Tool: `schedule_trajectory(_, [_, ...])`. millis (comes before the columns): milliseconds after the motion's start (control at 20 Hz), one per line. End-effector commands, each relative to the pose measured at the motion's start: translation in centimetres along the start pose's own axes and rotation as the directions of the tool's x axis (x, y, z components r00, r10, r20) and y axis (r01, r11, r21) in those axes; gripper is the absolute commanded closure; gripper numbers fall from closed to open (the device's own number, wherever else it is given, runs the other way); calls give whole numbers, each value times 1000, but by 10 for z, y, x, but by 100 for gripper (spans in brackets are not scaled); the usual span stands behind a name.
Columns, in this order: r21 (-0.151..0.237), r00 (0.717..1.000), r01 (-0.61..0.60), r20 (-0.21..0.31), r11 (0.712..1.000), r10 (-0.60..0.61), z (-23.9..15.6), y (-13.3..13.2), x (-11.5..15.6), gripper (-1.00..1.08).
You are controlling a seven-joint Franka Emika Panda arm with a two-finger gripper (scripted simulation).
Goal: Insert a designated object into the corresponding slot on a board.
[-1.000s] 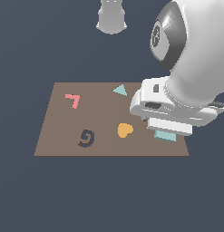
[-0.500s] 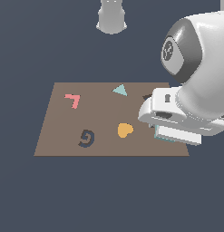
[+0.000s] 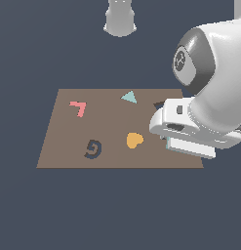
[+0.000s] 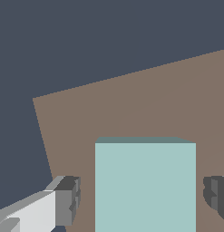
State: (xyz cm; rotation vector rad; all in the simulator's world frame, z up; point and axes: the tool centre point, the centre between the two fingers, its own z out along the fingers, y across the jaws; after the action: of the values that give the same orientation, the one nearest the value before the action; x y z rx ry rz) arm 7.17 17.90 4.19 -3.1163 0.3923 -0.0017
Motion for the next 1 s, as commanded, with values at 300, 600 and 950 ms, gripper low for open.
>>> schedule_trajectory(300, [-1, 1000, -1, 1, 1000, 1, 12, 0, 0, 108])
schedule_trajectory(600, [-1, 1000, -1, 1, 1000, 1, 12, 0, 0, 108])
schedule_trajectory(950, [0, 1000, -14, 1, 1000, 14, 11, 1, -1, 108])
